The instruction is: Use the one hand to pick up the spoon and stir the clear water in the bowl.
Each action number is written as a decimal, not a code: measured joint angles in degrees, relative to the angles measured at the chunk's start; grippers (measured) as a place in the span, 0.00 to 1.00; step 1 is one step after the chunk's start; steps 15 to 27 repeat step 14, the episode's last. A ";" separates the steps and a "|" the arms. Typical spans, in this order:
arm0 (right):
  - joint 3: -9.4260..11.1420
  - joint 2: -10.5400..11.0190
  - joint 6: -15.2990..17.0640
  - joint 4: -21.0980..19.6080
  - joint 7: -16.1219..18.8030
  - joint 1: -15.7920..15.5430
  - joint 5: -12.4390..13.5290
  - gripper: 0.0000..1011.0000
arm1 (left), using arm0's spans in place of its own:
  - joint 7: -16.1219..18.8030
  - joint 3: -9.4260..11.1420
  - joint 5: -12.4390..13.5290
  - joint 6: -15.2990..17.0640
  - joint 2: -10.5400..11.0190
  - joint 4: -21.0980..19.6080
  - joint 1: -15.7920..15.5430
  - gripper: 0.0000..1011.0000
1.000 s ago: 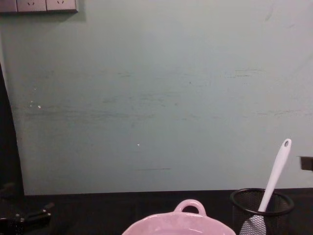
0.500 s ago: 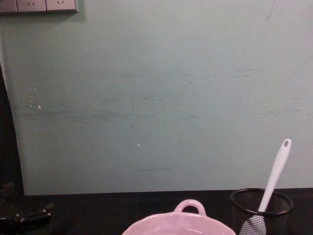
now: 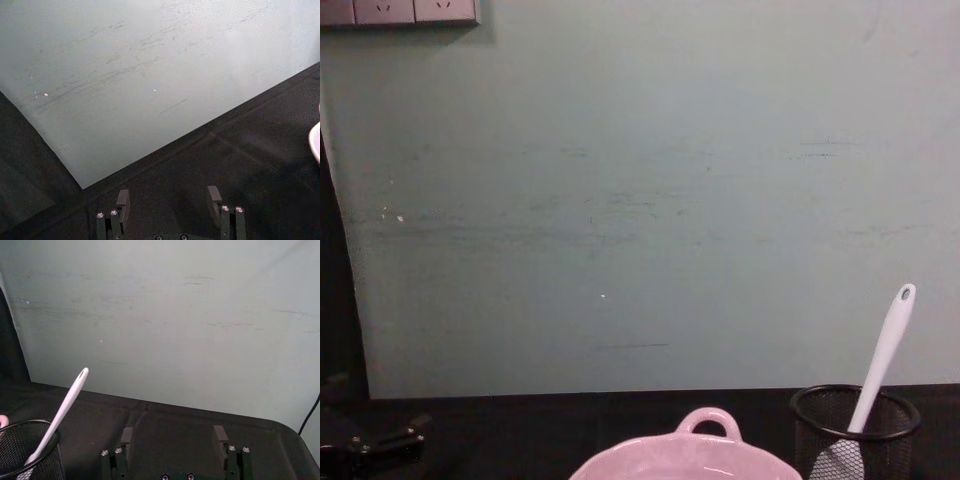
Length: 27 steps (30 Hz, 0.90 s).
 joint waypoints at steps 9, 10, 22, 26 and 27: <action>-0.06 0.18 0.00 -0.26 -0.02 -0.19 0.02 0.99 | 0.00 0.00 0.00 0.00 0.00 0.00 0.00 1.00; -0.07 0.20 0.00 -0.28 -0.02 -0.20 0.02 0.99 | 0.00 0.00 0.00 0.00 0.00 0.00 0.00 1.00; -0.10 0.26 -0.01 -0.35 -0.04 -0.25 0.02 0.99 | 0.00 0.00 0.00 0.00 0.00 0.00 0.00 1.00; -0.10 0.26 -0.01 -0.35 -0.04 -0.25 0.02 0.99 | 0.00 0.00 0.00 0.00 0.00 0.00 0.00 1.00; -0.10 0.26 -0.01 -0.35 -0.04 -0.25 0.02 0.99 | 0.00 0.00 0.00 0.00 0.00 0.00 0.00 1.00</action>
